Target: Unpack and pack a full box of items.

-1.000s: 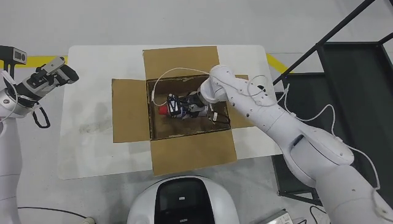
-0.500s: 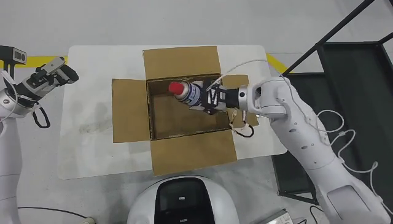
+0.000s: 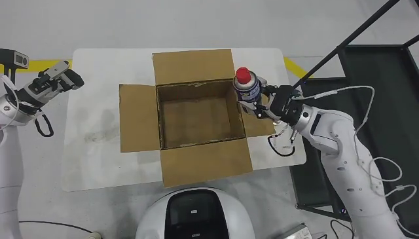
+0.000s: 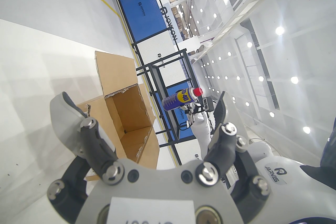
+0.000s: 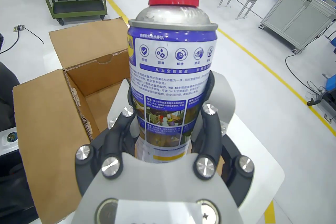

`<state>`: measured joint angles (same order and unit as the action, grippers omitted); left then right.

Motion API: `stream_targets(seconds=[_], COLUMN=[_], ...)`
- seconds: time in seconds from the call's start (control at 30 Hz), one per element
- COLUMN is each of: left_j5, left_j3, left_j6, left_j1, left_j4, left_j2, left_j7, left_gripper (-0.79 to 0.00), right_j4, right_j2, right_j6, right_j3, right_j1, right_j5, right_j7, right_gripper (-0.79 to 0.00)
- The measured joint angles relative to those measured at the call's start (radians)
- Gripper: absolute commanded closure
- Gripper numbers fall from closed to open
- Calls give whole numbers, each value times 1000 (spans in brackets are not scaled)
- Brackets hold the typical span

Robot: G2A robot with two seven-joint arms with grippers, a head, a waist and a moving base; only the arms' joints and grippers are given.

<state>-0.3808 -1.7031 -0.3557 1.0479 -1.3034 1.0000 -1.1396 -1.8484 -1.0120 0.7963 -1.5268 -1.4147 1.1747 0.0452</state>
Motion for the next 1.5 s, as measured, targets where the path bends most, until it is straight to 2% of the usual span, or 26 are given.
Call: stream_targets(seconds=[0.37,0.47,0.57,0.67,0.83,0.9,1.0,1.1,1.5], left_j5=[0,0,0,0,0,0,0,0,0], left_j3=[0,0,0,0,0,0,0,0,0], left_j6=[0,0,0,0,0,0,0,0,0], left_j1=[0,0,0,0,0,0,0,0,0], left_j4=[0,0,0,0,0,0,0,0,0], left_j2=[0,0,0,0,0,0,0,0,0], left_j7=[0,0,0,0,0,0,0,0,0], left_gripper=[-785,-785,-785,-785,-785,-785,-785,-785,-785], right_j4=[0,15,49,91,188,230,273,288,287], right_j2=[0,-2,-1,-1,-8,-14,-22,-25,-25], right_j6=[-1,-45,-67,-100,-226,-286,-365,-412,-411], right_j3=[0,-10,-45,-95,-131,-129,-123,-117,-117], right_j1=[0,-4,-33,-101,-254,-306,-353,-368,-367], right_j5=[-1,-10,3,63,190,199,185,201,201], right_j7=[-1,-27,-111,-267,-579,-675,-750,-751,-750], right_gripper=[0,0,0,0,0,0,0,0,0])
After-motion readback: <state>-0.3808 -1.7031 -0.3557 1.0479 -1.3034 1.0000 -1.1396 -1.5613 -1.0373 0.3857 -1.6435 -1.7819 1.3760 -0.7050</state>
